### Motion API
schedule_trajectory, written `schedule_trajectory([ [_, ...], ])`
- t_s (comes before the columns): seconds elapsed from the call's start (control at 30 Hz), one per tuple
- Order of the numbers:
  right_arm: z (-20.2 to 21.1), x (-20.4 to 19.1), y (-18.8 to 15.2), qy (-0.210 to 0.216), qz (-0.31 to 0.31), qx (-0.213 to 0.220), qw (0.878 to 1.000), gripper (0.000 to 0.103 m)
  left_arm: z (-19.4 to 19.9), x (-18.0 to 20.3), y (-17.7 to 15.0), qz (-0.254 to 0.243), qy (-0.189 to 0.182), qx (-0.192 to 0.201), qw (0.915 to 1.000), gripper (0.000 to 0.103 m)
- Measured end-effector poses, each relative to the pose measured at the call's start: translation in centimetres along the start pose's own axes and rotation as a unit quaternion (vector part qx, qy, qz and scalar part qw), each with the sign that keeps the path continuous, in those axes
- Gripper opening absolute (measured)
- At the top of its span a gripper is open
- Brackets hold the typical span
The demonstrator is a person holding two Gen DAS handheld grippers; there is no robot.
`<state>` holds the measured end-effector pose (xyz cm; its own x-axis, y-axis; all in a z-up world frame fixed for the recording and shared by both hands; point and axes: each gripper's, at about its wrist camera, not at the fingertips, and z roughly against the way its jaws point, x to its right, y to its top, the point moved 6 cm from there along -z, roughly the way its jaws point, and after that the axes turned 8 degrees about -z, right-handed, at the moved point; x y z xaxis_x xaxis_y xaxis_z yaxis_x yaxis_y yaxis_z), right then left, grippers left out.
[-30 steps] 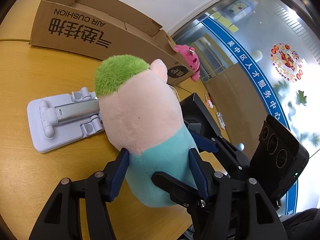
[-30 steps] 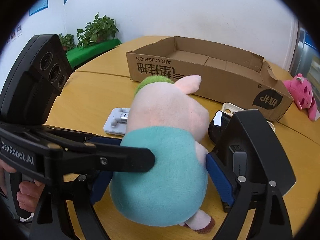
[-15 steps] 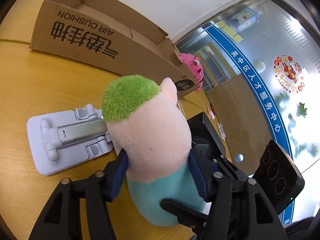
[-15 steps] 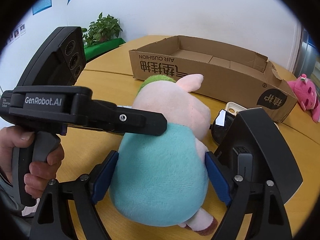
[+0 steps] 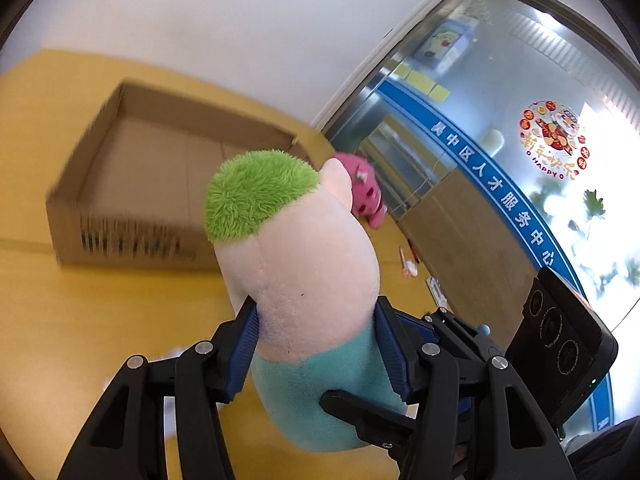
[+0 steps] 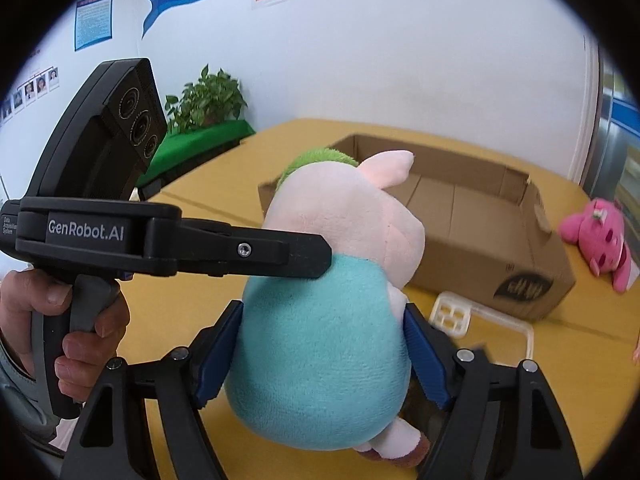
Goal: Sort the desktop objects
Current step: 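Lift the plush pig with the left tool, then carry the plush pig into the cardboard box and open the left tool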
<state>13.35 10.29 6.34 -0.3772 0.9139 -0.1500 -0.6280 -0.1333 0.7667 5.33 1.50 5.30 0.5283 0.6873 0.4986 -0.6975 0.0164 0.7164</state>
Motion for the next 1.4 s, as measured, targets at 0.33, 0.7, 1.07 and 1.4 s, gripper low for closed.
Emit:
schedule_trajectory([
  [0.33,2.2,-0.3,16.2,-0.001,0.035,0.122,0.992,0.077,4.4,1.9,17.2,-0.117,0.027,0.106,0.9872,0.059],
  [0.7,-0.3,-0.8,29.5,0.025,0.029,0.164,0.986,0.077,5.6,-2.2,29.3,-0.145,0.058,0.137,0.9782,0.059],
  [1.07,-12.6,2.0,32.5,0.05,-0.051,0.107,0.992,0.077,-2.9,-14.8,31.3,-0.085,0.072,0.062,0.9918,0.059],
  [1.4,-28.3,6.6,27.3,0.055,-0.15,-0.005,0.987,0.075,-13.7,-26.7,26.0,-0.002,0.089,-0.053,0.9946,0.059],
])
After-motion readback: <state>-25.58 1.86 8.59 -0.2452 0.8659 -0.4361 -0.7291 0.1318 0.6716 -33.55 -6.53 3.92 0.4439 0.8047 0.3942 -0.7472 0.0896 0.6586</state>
